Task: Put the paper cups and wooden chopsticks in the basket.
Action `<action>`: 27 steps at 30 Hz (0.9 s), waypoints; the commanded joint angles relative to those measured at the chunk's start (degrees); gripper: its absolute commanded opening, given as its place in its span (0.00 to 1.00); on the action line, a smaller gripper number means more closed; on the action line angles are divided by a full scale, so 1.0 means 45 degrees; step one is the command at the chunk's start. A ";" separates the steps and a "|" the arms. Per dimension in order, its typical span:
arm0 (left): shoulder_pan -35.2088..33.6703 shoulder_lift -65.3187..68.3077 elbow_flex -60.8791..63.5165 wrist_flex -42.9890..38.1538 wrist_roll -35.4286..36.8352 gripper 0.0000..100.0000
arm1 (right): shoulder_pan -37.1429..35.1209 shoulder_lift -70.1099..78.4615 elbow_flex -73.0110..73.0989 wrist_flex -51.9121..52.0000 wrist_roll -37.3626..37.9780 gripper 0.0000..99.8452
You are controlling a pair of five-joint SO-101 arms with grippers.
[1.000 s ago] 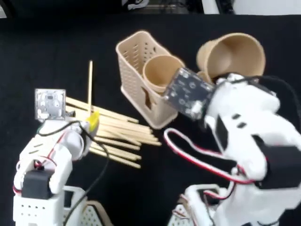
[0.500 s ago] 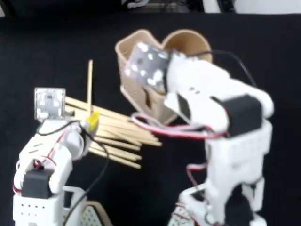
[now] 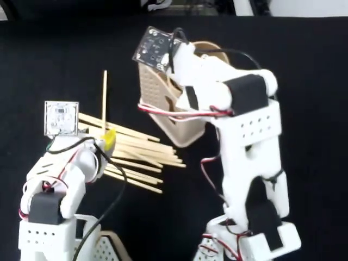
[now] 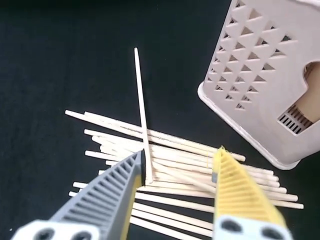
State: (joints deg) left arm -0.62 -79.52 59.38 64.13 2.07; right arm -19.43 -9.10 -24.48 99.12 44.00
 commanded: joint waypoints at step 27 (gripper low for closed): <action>0.0147 -0.0098 0.0010 -0.0234 -0.0039 0.23 | -0.0059 -0.5206 0.0850 0.0078 0.0313 0.10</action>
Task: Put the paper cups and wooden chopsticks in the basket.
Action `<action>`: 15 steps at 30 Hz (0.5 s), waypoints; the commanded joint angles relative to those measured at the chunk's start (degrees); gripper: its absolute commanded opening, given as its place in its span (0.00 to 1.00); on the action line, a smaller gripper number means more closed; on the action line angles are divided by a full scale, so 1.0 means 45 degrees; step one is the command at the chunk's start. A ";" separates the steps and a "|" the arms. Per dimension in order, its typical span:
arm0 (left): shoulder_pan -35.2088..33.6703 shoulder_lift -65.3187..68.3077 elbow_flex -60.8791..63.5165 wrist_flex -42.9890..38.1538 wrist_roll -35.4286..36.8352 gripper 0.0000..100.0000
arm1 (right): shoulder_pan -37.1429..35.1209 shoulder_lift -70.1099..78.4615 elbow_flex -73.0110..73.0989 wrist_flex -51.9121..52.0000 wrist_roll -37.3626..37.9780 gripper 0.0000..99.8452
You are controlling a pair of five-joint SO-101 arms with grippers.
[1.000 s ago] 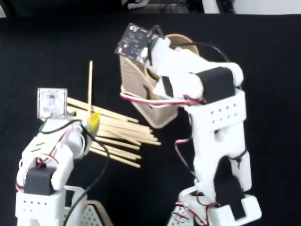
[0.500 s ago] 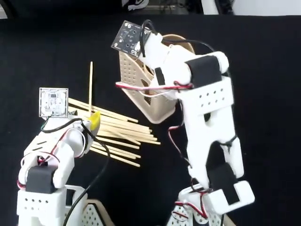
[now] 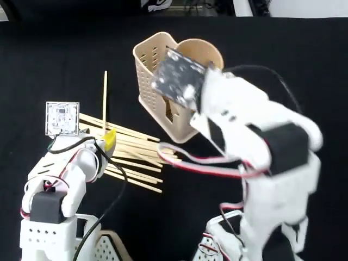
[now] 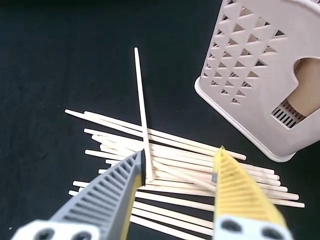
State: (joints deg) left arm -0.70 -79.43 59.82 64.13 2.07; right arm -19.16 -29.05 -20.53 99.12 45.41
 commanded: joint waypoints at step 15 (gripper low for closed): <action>0.0166 -0.0117 0.0244 -0.0274 -0.0020 0.23 | 0.4200 -0.1006 0.4112 -0.3458 -0.1875 0.03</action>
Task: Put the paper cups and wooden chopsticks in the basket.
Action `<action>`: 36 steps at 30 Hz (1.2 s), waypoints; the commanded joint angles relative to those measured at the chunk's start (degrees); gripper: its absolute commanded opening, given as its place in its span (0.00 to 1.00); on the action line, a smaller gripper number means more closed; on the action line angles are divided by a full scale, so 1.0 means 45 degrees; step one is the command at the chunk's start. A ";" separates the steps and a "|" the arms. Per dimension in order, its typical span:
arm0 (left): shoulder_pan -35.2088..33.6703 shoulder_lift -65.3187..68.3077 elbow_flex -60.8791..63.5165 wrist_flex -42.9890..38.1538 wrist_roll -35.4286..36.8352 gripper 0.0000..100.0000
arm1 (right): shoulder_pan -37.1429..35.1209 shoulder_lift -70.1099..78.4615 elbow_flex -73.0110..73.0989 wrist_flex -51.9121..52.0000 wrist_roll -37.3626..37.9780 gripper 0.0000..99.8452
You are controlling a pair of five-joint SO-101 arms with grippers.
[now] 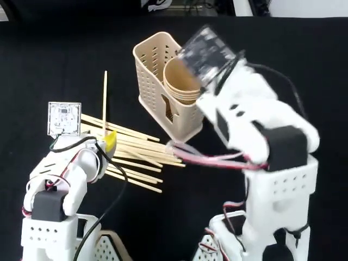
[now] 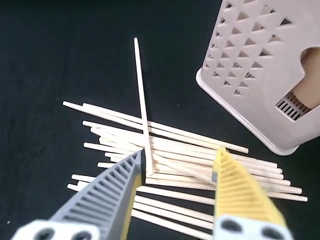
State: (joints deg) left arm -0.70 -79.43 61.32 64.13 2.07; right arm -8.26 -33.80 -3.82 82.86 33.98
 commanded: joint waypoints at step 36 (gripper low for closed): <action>0.0166 -0.0117 -0.0068 -0.0195 -0.0098 0.23 | 0.3634 0.3800 0.8156 -0.6388 0.4767 0.14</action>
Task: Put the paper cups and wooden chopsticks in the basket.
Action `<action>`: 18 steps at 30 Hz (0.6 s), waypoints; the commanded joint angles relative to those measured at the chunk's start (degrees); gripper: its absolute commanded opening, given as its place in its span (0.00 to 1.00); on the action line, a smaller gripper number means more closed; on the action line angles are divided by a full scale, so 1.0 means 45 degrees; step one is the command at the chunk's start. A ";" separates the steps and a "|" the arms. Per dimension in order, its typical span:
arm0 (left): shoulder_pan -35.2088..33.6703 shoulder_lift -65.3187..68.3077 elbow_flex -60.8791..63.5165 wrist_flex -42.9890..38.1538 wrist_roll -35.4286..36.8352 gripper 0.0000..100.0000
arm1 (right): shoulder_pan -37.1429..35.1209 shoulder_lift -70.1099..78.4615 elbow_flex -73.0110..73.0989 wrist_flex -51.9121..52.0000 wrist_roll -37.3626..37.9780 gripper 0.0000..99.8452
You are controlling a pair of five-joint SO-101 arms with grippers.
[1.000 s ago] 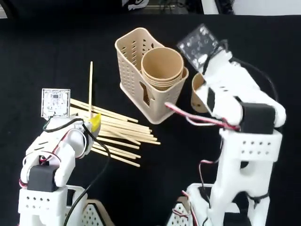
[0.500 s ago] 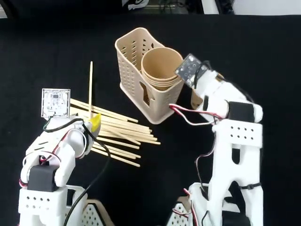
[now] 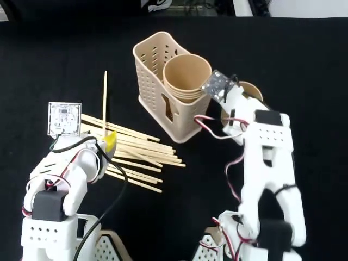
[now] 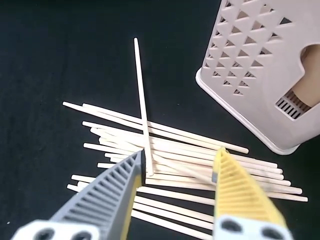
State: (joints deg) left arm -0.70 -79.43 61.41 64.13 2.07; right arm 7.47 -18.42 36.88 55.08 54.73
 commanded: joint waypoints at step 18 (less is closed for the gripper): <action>0.0166 -0.0117 -0.0068 -0.0195 -0.0098 0.23 | 0.0723 0.0420 -0.3116 0.1778 0.0059 0.01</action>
State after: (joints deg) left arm -0.70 -79.43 61.41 64.13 2.07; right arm 8.53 -15.96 29.85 59.38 55.08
